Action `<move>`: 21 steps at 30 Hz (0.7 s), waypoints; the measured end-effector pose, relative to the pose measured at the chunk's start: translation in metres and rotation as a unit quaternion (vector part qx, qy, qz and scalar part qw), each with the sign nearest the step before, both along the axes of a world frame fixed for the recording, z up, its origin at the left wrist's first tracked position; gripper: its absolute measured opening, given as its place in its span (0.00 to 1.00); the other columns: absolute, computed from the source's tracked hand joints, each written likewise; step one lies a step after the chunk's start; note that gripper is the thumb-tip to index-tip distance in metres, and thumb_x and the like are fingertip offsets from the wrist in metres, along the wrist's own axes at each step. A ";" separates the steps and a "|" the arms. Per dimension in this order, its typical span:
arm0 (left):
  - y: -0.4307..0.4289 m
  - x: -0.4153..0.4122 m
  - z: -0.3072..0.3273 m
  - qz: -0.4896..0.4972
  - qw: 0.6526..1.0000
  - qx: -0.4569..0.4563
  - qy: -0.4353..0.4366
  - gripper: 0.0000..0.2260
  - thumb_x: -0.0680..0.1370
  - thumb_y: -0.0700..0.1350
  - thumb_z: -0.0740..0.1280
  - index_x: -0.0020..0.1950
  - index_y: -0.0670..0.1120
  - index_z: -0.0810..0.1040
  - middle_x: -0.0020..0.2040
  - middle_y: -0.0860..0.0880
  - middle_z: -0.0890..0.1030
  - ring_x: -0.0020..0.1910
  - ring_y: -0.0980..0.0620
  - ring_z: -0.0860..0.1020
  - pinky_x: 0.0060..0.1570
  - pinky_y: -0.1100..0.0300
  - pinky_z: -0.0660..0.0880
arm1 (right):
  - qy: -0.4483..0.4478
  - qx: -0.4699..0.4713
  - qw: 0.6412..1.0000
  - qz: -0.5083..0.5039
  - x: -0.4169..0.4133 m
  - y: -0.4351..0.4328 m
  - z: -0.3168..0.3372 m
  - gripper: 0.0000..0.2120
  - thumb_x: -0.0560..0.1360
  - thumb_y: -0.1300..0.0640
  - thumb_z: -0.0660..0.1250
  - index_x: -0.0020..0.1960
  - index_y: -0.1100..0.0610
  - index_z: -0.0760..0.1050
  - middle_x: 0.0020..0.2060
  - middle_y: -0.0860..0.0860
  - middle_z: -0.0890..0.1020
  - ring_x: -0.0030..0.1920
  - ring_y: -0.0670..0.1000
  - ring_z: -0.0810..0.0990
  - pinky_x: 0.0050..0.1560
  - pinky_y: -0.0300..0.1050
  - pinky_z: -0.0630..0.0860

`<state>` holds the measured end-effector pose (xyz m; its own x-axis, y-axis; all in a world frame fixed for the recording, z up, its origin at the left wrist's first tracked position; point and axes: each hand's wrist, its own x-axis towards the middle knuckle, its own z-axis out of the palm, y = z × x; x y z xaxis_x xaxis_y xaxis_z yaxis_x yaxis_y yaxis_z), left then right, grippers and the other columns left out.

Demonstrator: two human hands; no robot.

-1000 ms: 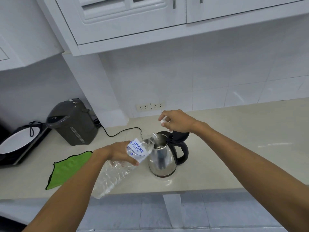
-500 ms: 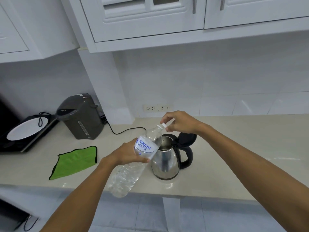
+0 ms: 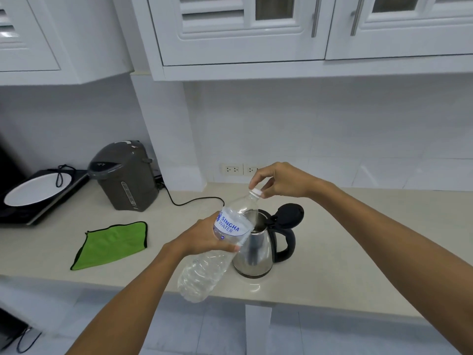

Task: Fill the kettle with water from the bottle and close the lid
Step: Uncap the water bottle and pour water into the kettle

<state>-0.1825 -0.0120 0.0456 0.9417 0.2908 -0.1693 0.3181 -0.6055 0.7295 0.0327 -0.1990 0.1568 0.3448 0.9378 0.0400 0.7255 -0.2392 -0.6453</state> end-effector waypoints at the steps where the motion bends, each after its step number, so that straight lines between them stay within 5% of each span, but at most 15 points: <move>1: 0.001 -0.001 0.000 -0.006 1.000 0.000 -0.001 0.33 0.68 0.61 0.86 0.69 0.64 0.75 0.61 0.63 0.85 0.60 0.60 0.84 0.62 0.58 0.81 | -0.004 -0.004 1.000 0.002 -0.002 0.000 0.003 0.17 0.73 0.70 0.75 0.55 0.52 0.86 0.54 0.43 0.87 0.47 0.46 0.89 0.55 0.39 0.81; 8: 0.011 -0.012 0.000 -0.033 0.999 0.002 -0.009 0.36 0.65 0.65 0.86 0.70 0.63 0.76 0.61 0.63 0.86 0.60 0.60 0.84 0.64 0.54 0.82 | -0.024 -0.043 0.999 0.000 -0.022 0.003 0.019 0.15 0.72 0.67 0.77 0.56 0.54 0.86 0.52 0.46 0.88 0.41 0.35 0.85 0.48 0.33 0.79; 13: 0.016 -0.022 0.002 -0.047 0.999 -0.009 -0.011 0.36 0.65 0.64 0.86 0.70 0.64 0.76 0.61 0.65 0.86 0.60 0.60 0.85 0.64 0.54 0.82 | -0.019 -0.066 0.998 -0.016 -0.036 0.008 0.018 0.10 0.75 0.60 0.77 0.55 0.54 0.85 0.51 0.49 0.88 0.43 0.48 0.89 0.47 0.34 0.79; 17: 0.020 -0.033 -0.002 -0.053 0.998 -0.024 -0.011 0.35 0.66 0.62 0.87 0.69 0.64 0.77 0.62 0.64 0.86 0.60 0.59 0.85 0.65 0.52 0.83 | -0.014 -0.056 0.998 -0.009 -0.051 0.006 0.020 0.11 0.72 0.62 0.79 0.54 0.54 0.85 0.51 0.47 0.88 0.43 0.42 0.87 0.54 0.39 0.79; 21: 0.021 -0.042 -0.002 -0.067 0.997 -0.033 -0.012 0.35 0.67 0.61 0.87 0.70 0.62 0.77 0.62 0.64 0.86 0.62 0.60 0.85 0.66 0.54 0.82 | -0.001 -0.066 0.998 -0.010 -0.062 0.007 0.023 0.15 0.70 0.66 0.80 0.52 0.52 0.84 0.48 0.40 0.86 0.46 0.48 0.88 0.52 0.38 0.78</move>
